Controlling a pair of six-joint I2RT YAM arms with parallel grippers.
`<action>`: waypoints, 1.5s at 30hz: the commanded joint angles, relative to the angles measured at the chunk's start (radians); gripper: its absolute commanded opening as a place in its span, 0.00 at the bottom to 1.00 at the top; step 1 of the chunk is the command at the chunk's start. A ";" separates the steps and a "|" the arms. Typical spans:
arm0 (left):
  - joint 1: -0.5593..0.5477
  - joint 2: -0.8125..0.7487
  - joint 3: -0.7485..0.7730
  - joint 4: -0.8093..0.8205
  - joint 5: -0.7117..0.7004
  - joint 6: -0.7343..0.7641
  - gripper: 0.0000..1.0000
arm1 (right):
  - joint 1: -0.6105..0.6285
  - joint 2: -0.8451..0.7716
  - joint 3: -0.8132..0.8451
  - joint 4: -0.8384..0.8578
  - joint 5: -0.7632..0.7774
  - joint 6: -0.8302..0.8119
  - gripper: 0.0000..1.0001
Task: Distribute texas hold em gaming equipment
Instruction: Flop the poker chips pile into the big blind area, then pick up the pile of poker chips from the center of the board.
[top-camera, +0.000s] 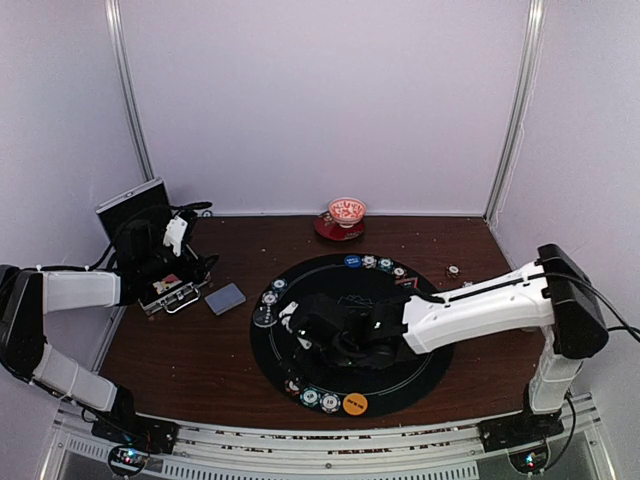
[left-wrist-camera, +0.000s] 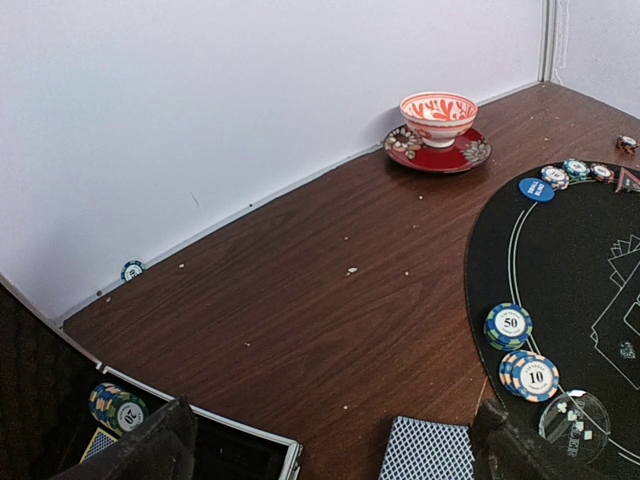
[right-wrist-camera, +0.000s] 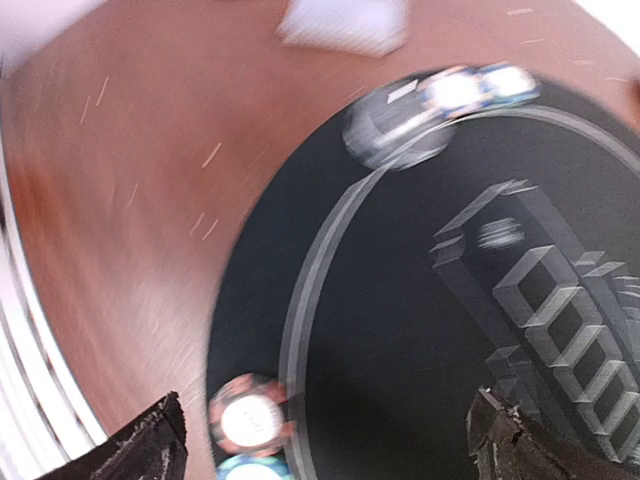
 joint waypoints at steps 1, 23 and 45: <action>0.002 0.007 0.027 0.028 -0.005 0.004 0.98 | -0.126 -0.124 -0.051 0.012 0.101 0.102 1.00; 0.001 -0.016 0.020 0.025 -0.001 0.001 0.98 | -0.858 -0.173 -0.120 -0.048 0.319 0.290 1.00; 0.002 0.001 0.026 0.025 -0.002 0.004 0.98 | -1.073 0.084 -0.011 0.028 0.176 0.269 0.91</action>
